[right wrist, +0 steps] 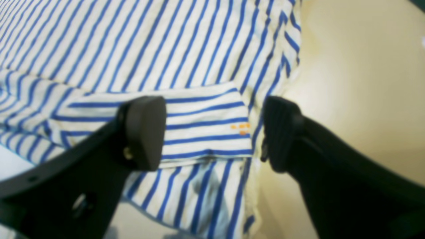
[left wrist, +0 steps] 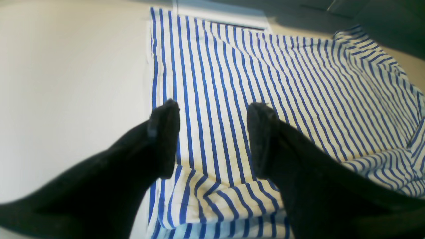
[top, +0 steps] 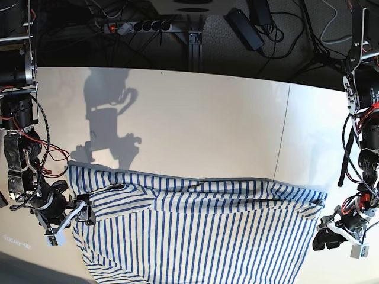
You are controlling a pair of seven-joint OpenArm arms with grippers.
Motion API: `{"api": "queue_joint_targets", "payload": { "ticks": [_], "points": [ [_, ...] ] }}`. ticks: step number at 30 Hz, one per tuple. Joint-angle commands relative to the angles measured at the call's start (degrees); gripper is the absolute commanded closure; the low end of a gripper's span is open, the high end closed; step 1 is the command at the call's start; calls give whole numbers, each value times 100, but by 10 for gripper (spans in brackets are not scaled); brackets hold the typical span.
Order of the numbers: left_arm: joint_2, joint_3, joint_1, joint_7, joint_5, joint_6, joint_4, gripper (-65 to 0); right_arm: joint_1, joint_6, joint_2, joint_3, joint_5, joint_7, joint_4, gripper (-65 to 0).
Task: Fold the T-shirt properly
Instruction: 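Lift the shirt edge with both grippers and fold it over the body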
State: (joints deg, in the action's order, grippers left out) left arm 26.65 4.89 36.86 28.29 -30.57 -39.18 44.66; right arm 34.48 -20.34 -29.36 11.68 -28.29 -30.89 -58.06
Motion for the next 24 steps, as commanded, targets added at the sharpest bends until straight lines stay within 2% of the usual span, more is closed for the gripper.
{"api": "queue_joint_targets", "payload": {
  "ticks": [1, 2, 3, 4, 5, 6, 7, 10, 13, 17, 22, 24],
  "points": [
    [79, 26, 151, -81, -101, -82, 92, -357, 212, -365, -20, -63, -83, 129, -107, -445],
    [79, 26, 125, -83, -98, -82, 90, -332, 208, -365, 37, -63, -81, 131, -107, -444],
    [76, 26, 98, -81, -94, -82, 90, -268, 199, -365, 101, -63, -57, 138, -107, -408],
    [66, 26, 61, -79, -87, -82, 90, -173, 195, -365, 175, -63, -2, 138, -101, -318],
    [46, 24, 15, -61, -87, -82, 90, -68, 184, -363, 251, -63, 120, 153, -94, -185],
    [11, 22, -15, -28, -87, -82, 90, 0, 166, -358, 326, -63, 273, 151, -76, -23],
    [-20, 2, -48, 44, -90, -82, 90, 0, 136, -345, 391, -63, 433, 151, -72, 0],
    [-101, -234, -92, 223, 31, -82, 90, 0, 7, -181, 553, -63, 986, 330, -2, 0],
    [-122, -765, -101, 262, 358, -82, 90, 0, -101, 109, 654, -63, 1231, 376, 208, 0],
    [-122, -1495, -101, 363, 754, 592, 90, 0, -116, 111, 654, -85, 1246, 420, 846, 0],
    [-122, -2094, -103, 525, 1040, 647, 90, 0, -188, 105, 651, -85, 1224, 413, 1346, 0],
    [-122, -2181, -103, 616, 1137, 833, 90, 0, -264, 105, 654, -85, 1222, 417, 1338, 0]
  ]
}}
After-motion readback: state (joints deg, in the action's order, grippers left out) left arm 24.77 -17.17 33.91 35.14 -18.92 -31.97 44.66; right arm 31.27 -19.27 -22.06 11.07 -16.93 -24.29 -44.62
